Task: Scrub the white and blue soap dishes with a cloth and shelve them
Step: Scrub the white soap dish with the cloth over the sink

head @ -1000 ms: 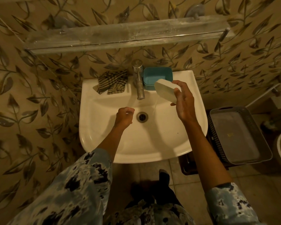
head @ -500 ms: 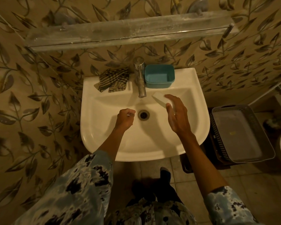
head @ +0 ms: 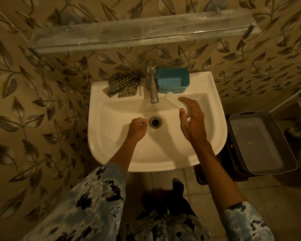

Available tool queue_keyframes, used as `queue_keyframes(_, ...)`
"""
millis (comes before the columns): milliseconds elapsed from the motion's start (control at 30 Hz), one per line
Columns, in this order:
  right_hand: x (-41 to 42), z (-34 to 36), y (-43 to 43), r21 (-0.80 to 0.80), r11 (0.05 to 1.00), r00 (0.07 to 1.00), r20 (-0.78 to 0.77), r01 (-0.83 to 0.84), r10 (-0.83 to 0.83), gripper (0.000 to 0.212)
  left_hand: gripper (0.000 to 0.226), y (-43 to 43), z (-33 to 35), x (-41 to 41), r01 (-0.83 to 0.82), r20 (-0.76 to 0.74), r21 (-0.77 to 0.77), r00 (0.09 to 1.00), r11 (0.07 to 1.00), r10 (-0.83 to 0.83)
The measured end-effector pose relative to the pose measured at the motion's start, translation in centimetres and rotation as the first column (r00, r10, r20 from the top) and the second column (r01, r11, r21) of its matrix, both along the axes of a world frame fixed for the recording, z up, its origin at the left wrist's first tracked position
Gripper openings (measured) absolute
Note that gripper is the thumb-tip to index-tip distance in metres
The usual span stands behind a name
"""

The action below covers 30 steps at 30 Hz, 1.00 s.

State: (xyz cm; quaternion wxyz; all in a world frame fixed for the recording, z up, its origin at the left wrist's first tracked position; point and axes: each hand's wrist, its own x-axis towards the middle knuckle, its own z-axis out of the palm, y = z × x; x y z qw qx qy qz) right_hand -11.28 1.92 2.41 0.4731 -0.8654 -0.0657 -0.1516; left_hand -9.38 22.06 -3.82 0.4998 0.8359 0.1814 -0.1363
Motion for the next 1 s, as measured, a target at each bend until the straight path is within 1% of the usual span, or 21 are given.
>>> queue_keyframes(67, 0.1, -0.2, -0.1, -0.033, 0.999, 0.998, -0.062, 0.011, -0.013, 0.035, 0.023, -0.2, 0.0, 0.0, -0.008, 0.005, 0.000, 1.000, 1.000, 0.008)
queue_keyframes(100, 0.1, -0.2, -0.2, -0.028, 0.999, 0.997, -0.068, 0.033, -0.035, 0.035, 0.023, -0.4, 0.1, 0.0, -0.011, 0.004, -0.004, 1.000, 1.000, 0.011)
queue_keyframes(200, 0.3, 0.2, -0.1, -0.003, 0.996, 0.996, 0.002, 0.086, -0.086, 0.035, 0.021, -0.9, 0.2, 0.2, -0.007, 0.007, -0.020, 1.000, 1.000, 0.007)
queue_keyframes(333, 0.4, -0.1, -0.1, -0.040, 0.998, 0.997, -0.054, 0.046, -0.048, 0.035, 0.021, -1.1, 0.1, 0.0, 0.012, 0.001, -0.010, 1.000, 1.000, -0.012)
queue_keyframes(433, 0.2, -0.1, -0.1, -0.009, 0.996, 0.996, -0.014, 0.084, -0.085, 0.033, 0.021, -1.1, 0.1, 0.0, 0.008, 0.001, -0.015, 1.000, 1.000, -0.008)
queue_keyframes(533, 0.2, 0.0, 0.0, 0.010, 0.997, 0.996, -0.040, 0.080, -0.079, 0.032, 0.022, -0.9, 0.3, -0.1, 0.015, -0.003, -0.004, 1.000, 1.000, -0.015)
queue_keyframes(600, 0.1, 0.1, -0.1, 0.032, 0.995, 0.995, 0.028, 0.094, -0.094, 0.034, 0.023, -0.7, 0.2, 0.0, 0.013, -0.005, -0.004, 1.000, 1.000, -0.013)
queue_keyframes(667, 0.1, 0.1, -0.2, 0.016, 0.999, 0.996, 0.069, 0.050, -0.051, 0.037, 0.023, -0.6, 0.3, 0.1, 0.015, -0.010, 0.001, 1.000, 1.000, -0.015)
queue_keyframes(733, 0.2, -0.2, -0.2, 0.002, 1.000, 1.000, 0.026, 0.016, -0.016, 0.036, 0.023, -0.6, 0.1, 0.1, 0.021, -0.012, 0.006, 1.000, 1.000, -0.021)
queue_keyframes(867, 0.6, -1.1, -0.3, 0.085, 0.990, 0.993, 0.039, 0.108, -0.112, 0.033, 0.023, -1.1, 0.1, 0.9, 0.009, -0.005, -0.010, 1.000, 1.000, -0.009)
queue_keyframes(900, 0.8, -1.3, -0.3, 0.131, 0.982, 0.990, -0.005, 0.137, -0.138, 0.032, 0.022, -1.2, 0.2, 1.1, 0.013, -0.004, -0.004, 1.000, 1.000, -0.013)
queue_keyframes(933, 0.9, -1.5, -0.3, 0.197, 0.965, 0.983, -0.095, 0.175, -0.159, 0.031, 0.022, -1.4, 0.2, 1.4, 0.020, 0.000, 0.011, 1.000, 1.000, -0.020)
queue_keyframes(967, 1.0, -1.8, -0.3, 0.283, 0.932, 0.962, -0.217, 0.226, -0.167, 0.029, 0.021, -1.5, 0.3, 1.9, 0.027, 0.009, 0.032, 1.000, 0.999, -0.027)
queue_keyframes(1000, 1.1, -2.2, -0.4, 0.383, 0.875, 0.923, -0.351, 0.294, -0.157, 0.028, 0.021, -1.4, 0.5, 2.3, 0.024, 0.019, 0.057, 1.000, 0.998, -0.025)
